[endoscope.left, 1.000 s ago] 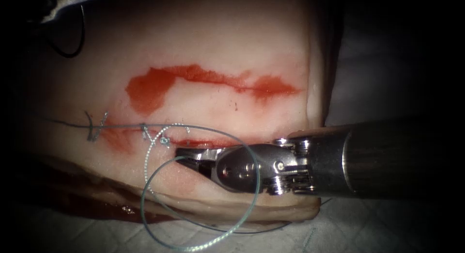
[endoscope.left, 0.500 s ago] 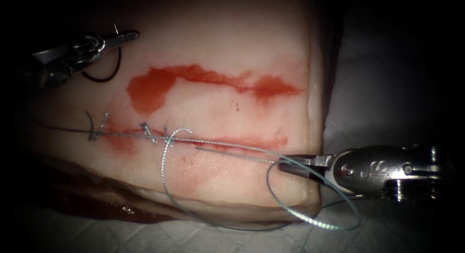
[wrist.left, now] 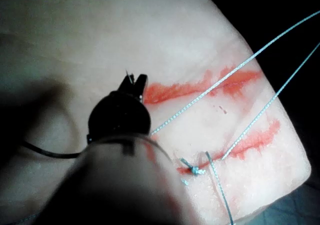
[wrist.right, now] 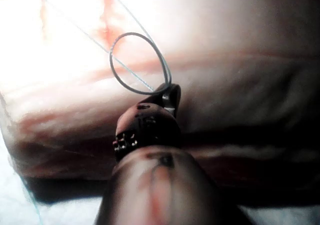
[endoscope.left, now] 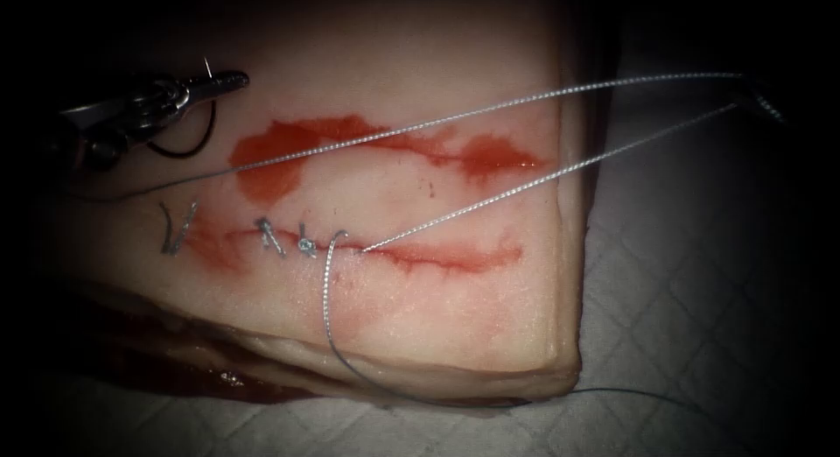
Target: Wound Closure
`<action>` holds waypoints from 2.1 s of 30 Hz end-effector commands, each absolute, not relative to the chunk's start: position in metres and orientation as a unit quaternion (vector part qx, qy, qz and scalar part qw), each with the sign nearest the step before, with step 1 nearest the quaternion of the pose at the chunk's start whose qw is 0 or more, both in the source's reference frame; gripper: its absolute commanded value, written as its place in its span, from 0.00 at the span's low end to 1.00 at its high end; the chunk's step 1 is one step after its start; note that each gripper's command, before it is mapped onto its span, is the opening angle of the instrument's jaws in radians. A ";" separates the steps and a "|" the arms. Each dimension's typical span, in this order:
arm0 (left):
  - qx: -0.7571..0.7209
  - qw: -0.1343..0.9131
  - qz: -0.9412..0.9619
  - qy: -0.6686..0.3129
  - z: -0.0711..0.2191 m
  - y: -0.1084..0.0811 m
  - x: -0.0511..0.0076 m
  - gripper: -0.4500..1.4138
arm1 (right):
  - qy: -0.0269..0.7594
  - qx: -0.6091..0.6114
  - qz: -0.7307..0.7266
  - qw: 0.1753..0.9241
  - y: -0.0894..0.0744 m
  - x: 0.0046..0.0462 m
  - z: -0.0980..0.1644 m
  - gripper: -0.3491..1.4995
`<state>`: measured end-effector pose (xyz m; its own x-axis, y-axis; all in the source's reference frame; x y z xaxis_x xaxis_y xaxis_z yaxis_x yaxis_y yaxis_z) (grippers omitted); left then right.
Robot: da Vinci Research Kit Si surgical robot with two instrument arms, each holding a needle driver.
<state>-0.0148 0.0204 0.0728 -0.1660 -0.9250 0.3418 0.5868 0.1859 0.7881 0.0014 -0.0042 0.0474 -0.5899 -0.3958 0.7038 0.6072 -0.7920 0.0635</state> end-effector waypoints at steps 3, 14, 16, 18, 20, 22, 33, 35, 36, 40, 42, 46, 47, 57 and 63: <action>0.184 0.620 -0.610 -0.457 0.074 0.020 -0.0153 0.00 | -0.171 -0.333 -0.880 0.291 -0.003 0.0001 0.048 0.00; 0.181 0.623 -0.609 -0.455 0.074 0.020 -0.0153 0.00 | -0.196 -0.287 -0.890 0.297 -0.002 -0.0039 0.049 0.00; 0.181 0.623 -0.609 -0.455 0.074 0.020 -0.0154 0.00 | -0.172 -0.310 -0.890 0.287 -0.003 -0.0016 0.049 0.00; 0.181 0.623 -0.610 -0.455 0.074 0.020 -0.0154 0.00 | -0.122 -0.348 -0.878 0.305 -0.004 0.0010 0.050 0.00; 0.181 0.623 -0.610 -0.455 0.074 0.020 -0.0154 0.00 | -0.060 -0.398 -0.870 0.286 -0.008 0.0058 0.051 0.13; 0.180 0.623 -0.610 -0.455 0.074 0.020 -0.0154 0.00 | -0.039 -0.420 -0.868 0.262 -0.011 0.0090 0.053 0.59; 0.184 0.623 -0.607 -0.457 0.074 0.020 -0.0160 0.00 | 0.036 -0.508 -0.840 0.188 -0.017 0.0195 0.053 0.61; 0.186 0.624 -0.606 -0.456 0.074 0.020 -0.0161 0.00 | 0.038 -0.511 -0.839 0.181 -0.017 0.0207 0.053 0.53; 0.186 0.624 -0.606 -0.456 0.074 0.020 -0.0162 0.00 | 0.042 -0.513 -0.838 0.182 -0.017 0.0212 0.054 0.52; 0.186 0.624 -0.606 -0.456 0.074 0.020 -0.0162 0.00 | 0.056 -0.518 -0.833 0.185 -0.019 0.0222 0.054 0.54; 0.186 0.624 -0.606 -0.456 0.074 0.020 -0.0162 0.00 | 0.062 -0.518 -0.832 0.191 -0.019 0.0229 0.054 0.48; 0.186 0.625 -0.607 -0.455 0.074 0.020 -0.0163 0.00 | 0.066 -0.519 -0.830 0.194 -0.020 0.0256 0.054 0.41; 0.185 0.625 -0.607 -0.455 0.074 0.020 -0.0163 0.00 | 0.070 -0.521 -0.829 0.190 -0.020 0.0263 0.054 0.41; 0.187 0.625 -0.606 -0.455 0.074 0.020 -0.0165 0.00 | 0.047 -0.528 -0.826 0.193 -0.019 0.0325 0.057 0.39; 0.188 0.625 -0.605 -0.455 0.074 0.019 -0.0166 0.00 | 0.066 -0.524 -0.817 0.230 -0.019 0.0330 0.058 0.00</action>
